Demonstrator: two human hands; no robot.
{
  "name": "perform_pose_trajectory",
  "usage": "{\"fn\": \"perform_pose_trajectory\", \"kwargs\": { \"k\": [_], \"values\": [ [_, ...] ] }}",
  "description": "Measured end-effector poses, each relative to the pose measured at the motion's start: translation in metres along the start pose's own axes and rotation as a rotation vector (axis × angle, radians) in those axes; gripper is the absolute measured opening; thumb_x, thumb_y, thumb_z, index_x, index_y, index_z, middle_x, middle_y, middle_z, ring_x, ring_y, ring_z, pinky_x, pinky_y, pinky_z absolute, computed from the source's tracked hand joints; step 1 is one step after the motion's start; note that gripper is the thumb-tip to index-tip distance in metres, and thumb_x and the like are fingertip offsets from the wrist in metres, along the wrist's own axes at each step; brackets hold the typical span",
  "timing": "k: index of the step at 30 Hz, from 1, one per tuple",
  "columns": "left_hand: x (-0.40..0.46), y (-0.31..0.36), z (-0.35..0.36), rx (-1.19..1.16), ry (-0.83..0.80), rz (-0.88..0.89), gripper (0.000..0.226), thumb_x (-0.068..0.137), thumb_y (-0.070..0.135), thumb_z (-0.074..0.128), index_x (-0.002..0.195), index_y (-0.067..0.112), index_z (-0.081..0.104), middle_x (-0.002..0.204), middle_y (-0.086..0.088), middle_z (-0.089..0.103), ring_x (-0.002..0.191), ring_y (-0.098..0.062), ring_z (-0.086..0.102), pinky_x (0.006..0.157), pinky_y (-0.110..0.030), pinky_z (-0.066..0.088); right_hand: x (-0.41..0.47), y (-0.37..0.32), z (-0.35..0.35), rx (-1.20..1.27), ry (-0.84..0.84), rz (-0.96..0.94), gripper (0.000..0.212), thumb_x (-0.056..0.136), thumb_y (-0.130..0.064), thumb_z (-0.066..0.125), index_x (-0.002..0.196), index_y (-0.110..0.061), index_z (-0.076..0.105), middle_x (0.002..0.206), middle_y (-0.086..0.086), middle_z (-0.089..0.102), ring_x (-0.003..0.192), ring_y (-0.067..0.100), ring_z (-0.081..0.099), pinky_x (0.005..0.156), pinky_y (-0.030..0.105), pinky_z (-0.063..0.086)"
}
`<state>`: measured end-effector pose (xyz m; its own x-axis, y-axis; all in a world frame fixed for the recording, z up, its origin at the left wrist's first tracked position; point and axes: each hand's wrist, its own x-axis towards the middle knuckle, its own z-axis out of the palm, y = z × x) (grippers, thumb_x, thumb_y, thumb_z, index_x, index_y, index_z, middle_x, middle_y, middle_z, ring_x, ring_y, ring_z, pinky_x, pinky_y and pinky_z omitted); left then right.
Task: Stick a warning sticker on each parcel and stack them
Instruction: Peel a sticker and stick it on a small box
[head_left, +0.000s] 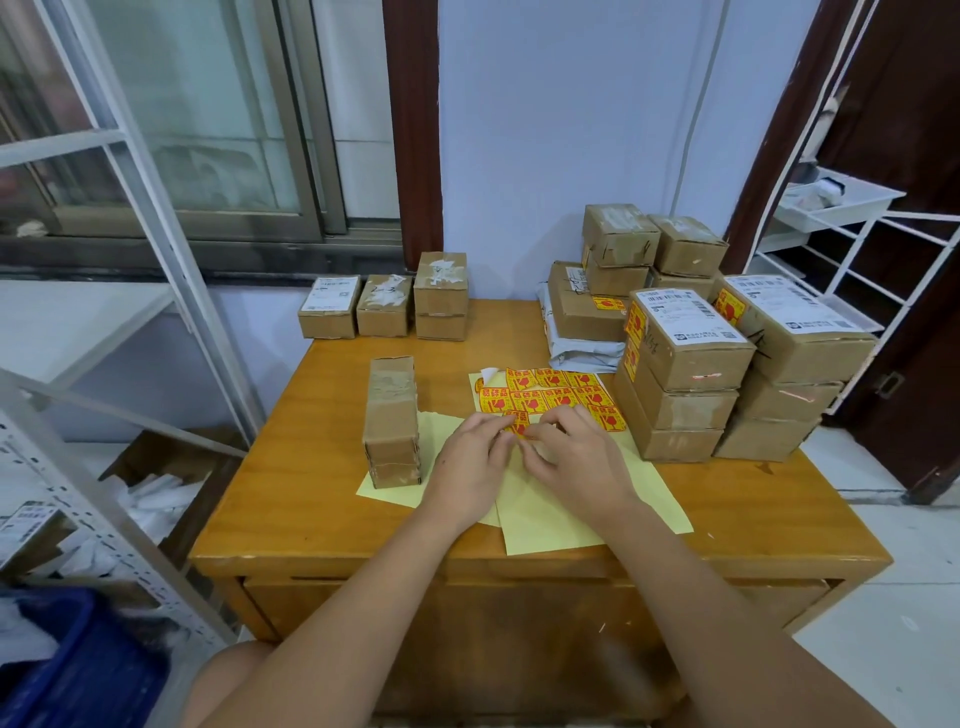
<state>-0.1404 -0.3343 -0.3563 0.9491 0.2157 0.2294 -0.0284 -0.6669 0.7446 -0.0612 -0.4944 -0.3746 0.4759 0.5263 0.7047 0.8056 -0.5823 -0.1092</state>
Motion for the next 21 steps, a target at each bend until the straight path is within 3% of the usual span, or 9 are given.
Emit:
{"fn": "perform_pose_trajectory", "kwargs": {
  "k": [2,6,10,14,17,21],
  "values": [
    [-0.001,0.002,-0.002,-0.029,0.052,-0.012,0.035,0.109,0.026,0.049,0.139,0.015,0.064,0.128,0.005,0.061,0.114,-0.011,0.058,0.105,-0.032,0.046,0.001,-0.004,-0.001,0.006,0.018,0.004,0.021,0.097,-0.029,0.058,0.097,-0.016,0.074,0.089,-0.002,0.06,0.081,0.018,0.05,0.07,0.023,0.04],
    [-0.006,0.009,-0.005,-0.015,0.104,-0.038,0.032,0.107,0.022,0.053,0.136,0.017,0.067,0.122,0.006,0.062,0.107,-0.011,0.06,0.1,-0.032,0.05,0.005,-0.005,-0.004,-0.092,0.045,-0.002,0.021,0.099,-0.023,0.055,0.097,-0.014,0.074,0.086,0.001,0.064,0.077,0.022,0.053,0.063,0.038,0.049],
    [-0.015,0.013,-0.007,-0.004,0.127,-0.006,0.038,0.103,0.015,0.058,0.14,0.024,0.063,0.12,0.015,0.058,0.104,-0.003,0.058,0.098,-0.024,0.05,0.008,-0.016,-0.012,-0.094,0.025,0.109,0.027,0.1,-0.029,0.053,0.11,-0.016,0.074,0.094,0.0,0.068,0.082,0.023,0.058,0.065,0.038,0.053],
    [-0.018,0.027,-0.012,-0.088,0.211,0.045,0.041,0.099,0.007,0.063,0.135,0.027,0.065,0.118,0.02,0.056,0.104,0.009,0.054,0.088,-0.005,0.042,0.021,-0.026,-0.029,0.262,-0.034,0.335,0.021,0.102,-0.026,0.057,0.118,-0.02,0.068,0.113,-0.007,0.061,0.104,0.01,0.057,0.083,0.029,0.05],
    [-0.017,0.042,-0.024,-0.182,0.279,0.1,0.043,0.097,-0.001,0.063,0.13,0.026,0.069,0.115,0.017,0.058,0.097,0.002,0.057,0.085,-0.01,0.045,0.036,-0.035,-0.045,0.531,-0.023,0.462,0.007,0.1,-0.022,0.061,0.101,-0.029,0.064,0.104,-0.013,0.062,0.097,0.0,0.058,0.076,0.023,0.045],
    [-0.014,0.057,-0.054,-0.215,0.298,0.122,0.044,0.098,-0.001,0.06,0.129,0.028,0.067,0.111,0.016,0.056,0.095,0.001,0.056,0.081,-0.013,0.047,0.06,-0.051,-0.06,0.75,0.009,0.537,0.01,0.099,-0.021,0.065,0.097,-0.031,0.064,0.093,-0.013,0.069,0.089,0.007,0.063,0.074,0.026,0.05]
  ]
}}
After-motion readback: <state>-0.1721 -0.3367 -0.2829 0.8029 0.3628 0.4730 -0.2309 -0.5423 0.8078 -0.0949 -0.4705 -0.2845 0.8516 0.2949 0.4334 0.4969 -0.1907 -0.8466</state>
